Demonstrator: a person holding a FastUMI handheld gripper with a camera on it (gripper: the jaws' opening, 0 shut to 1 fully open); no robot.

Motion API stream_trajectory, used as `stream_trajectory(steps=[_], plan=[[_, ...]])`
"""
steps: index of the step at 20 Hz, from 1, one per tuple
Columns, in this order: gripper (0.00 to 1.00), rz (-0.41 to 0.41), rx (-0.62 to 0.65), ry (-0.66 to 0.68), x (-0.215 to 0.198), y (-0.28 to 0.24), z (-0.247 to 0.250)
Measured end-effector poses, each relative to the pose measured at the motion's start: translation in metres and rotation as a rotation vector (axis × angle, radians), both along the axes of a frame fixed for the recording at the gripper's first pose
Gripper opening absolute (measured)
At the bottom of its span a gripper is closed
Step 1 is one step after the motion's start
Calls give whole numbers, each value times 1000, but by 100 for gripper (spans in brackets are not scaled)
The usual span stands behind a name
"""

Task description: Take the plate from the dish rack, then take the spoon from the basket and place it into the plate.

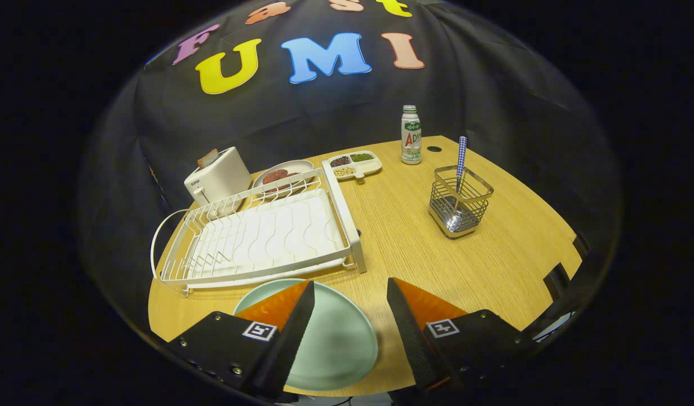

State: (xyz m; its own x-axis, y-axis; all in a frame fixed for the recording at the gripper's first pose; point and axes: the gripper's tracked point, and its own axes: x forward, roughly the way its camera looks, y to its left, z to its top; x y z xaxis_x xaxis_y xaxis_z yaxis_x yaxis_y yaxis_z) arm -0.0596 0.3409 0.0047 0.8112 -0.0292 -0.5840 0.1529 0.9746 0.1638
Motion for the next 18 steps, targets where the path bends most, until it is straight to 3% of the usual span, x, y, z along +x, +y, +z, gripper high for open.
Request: stream_trajectory(steps=[9, 18], plan=[[82, -48, -28, -29, 4, -17, 16], [81, -229, -89, -173, 68, -93, 87]])
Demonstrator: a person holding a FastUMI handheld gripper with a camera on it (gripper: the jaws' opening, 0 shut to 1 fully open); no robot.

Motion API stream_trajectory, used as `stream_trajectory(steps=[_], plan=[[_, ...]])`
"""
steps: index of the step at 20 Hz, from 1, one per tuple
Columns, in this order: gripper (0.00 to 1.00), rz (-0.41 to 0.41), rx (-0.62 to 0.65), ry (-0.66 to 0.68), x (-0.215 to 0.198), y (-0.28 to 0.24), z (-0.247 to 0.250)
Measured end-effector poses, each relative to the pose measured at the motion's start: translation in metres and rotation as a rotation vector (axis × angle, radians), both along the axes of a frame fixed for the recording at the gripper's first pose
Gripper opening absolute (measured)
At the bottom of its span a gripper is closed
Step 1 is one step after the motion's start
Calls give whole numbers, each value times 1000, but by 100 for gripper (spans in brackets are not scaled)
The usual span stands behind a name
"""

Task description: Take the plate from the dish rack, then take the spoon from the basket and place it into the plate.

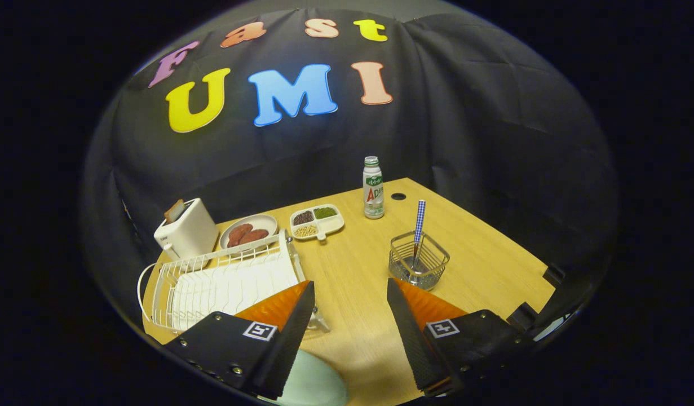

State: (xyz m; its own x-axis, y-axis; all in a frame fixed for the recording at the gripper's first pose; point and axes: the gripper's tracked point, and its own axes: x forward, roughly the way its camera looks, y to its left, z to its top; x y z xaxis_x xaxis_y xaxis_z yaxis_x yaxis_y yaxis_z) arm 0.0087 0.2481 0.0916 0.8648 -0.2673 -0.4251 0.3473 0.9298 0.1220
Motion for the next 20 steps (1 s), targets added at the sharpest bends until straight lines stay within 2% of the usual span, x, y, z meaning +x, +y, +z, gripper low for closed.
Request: stream_trajectory(steps=[4, 10, 20], plan=[[81, -102, 2, -22, 38, -50, 9], [81, -235, 41, 11, 81, -116, -9], [81, -268, 82, 69, 127, -166, -47]])
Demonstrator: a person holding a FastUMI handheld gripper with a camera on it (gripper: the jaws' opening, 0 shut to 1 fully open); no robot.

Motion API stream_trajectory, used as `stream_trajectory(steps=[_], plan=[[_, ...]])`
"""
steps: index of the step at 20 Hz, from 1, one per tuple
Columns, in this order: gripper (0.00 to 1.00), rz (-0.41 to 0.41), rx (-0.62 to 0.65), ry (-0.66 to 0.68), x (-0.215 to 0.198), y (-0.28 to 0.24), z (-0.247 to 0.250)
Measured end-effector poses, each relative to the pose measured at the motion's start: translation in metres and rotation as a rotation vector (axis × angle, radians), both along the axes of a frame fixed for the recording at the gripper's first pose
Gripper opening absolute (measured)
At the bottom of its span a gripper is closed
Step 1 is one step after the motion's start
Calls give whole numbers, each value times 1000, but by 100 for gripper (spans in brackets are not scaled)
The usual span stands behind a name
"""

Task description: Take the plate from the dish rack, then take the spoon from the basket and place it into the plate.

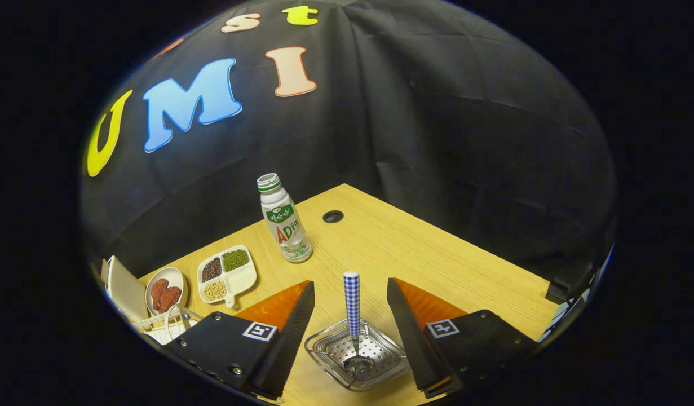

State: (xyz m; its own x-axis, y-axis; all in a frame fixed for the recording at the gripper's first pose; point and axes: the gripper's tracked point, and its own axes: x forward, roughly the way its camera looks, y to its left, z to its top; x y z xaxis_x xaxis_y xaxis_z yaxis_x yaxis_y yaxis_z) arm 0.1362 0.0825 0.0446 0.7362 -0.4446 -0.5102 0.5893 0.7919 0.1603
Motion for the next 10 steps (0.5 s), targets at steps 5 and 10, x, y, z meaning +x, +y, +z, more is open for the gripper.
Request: stream_trajectory(steps=[5, 10], plan=[[42, 14, 17, 27, 12, -5, -20], [16, 24, -9, 50, 13, -6, -20]])
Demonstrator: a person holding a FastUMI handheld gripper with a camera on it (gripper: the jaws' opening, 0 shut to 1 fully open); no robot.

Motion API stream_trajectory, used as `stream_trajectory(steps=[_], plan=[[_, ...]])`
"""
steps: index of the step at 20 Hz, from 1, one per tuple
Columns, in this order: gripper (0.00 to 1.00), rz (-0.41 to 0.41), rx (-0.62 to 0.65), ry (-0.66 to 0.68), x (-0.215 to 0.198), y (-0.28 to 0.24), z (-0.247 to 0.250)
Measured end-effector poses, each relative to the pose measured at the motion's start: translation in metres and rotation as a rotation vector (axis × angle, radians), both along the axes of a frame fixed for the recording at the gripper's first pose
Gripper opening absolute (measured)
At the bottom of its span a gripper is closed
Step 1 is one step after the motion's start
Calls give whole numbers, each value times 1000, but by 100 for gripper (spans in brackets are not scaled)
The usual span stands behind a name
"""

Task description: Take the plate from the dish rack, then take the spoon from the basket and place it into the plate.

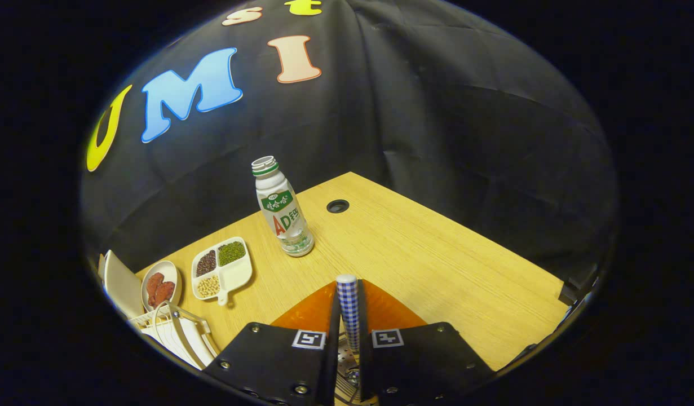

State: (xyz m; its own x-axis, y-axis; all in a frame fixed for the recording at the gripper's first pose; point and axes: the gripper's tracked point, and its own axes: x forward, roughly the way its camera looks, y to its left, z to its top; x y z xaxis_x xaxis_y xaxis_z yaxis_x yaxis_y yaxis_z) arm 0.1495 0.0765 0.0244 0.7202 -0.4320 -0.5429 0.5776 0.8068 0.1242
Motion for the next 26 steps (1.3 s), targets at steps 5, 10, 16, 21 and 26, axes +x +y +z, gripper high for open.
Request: stream_trajectory(steps=[5, 10, 16, 21, 26], plan=[[8, -8, -12, -10, -5, 3, 13], [8, -10, -80, -52, -13, 6, 49], [8, 11, -197, -137, -32, 28, 118], [8, 62, -256, -197, -62, 76, 158], [8, 194, -294, -203, -99, 150, 161]])
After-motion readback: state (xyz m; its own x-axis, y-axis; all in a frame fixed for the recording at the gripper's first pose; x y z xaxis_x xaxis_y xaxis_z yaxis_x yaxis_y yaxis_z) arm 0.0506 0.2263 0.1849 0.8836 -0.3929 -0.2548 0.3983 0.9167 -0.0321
